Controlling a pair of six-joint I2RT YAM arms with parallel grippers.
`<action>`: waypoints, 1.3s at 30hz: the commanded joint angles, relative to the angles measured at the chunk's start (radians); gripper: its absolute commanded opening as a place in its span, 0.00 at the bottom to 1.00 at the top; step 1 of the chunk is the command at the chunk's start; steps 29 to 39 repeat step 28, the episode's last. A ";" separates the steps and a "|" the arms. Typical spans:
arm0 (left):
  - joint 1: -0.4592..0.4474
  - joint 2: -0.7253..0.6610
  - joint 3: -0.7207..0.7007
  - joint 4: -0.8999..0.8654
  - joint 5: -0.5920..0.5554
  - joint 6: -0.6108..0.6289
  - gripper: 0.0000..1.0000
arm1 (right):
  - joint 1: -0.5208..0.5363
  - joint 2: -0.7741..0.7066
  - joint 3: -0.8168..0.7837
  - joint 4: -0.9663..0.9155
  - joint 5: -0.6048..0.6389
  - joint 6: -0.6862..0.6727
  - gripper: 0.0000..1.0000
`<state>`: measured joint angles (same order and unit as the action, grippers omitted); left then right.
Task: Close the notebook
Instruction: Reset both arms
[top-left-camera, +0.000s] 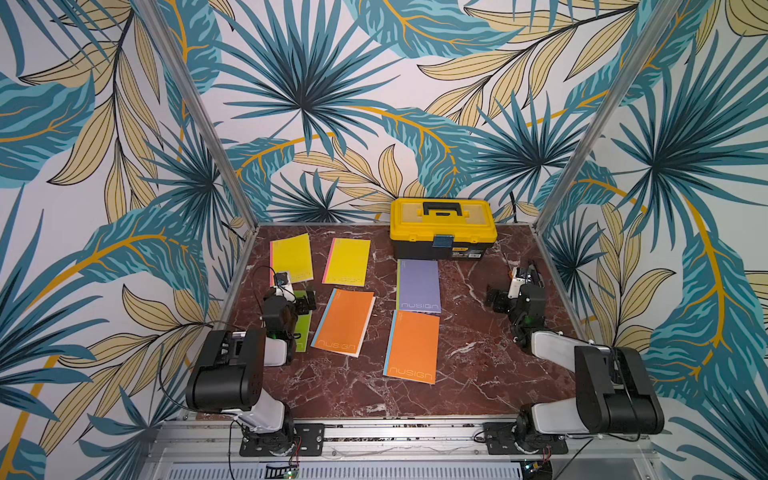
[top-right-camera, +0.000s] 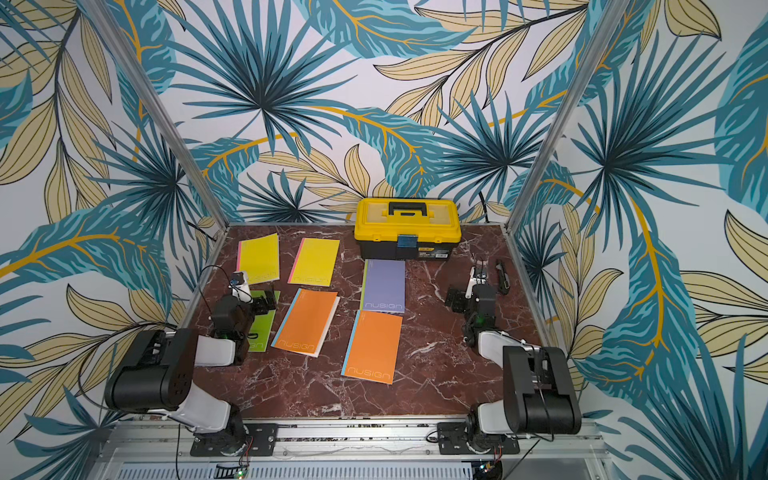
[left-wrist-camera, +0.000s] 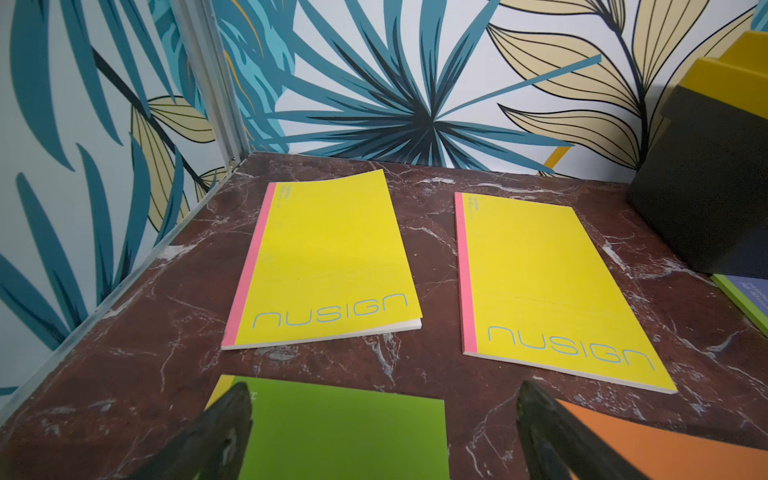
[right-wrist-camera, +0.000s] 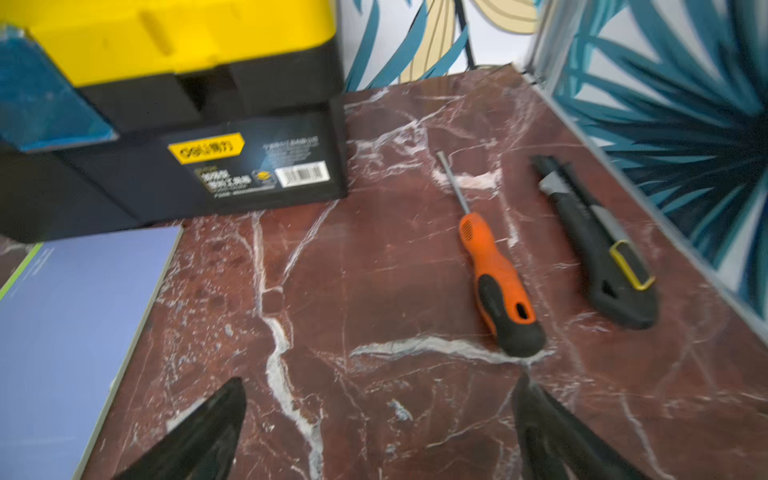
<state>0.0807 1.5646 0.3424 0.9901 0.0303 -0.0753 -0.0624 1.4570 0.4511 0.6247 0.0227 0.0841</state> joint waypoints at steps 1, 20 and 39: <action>0.004 -0.001 0.026 -0.019 0.070 0.038 1.00 | 0.007 0.004 -0.020 0.154 -0.082 -0.038 0.99; -0.004 0.000 0.018 -0.002 0.102 0.060 1.00 | 0.013 0.044 -0.052 0.238 -0.151 -0.075 1.00; -0.004 0.000 0.023 -0.008 0.105 0.062 1.00 | 0.033 0.043 -0.049 0.228 -0.138 -0.093 0.99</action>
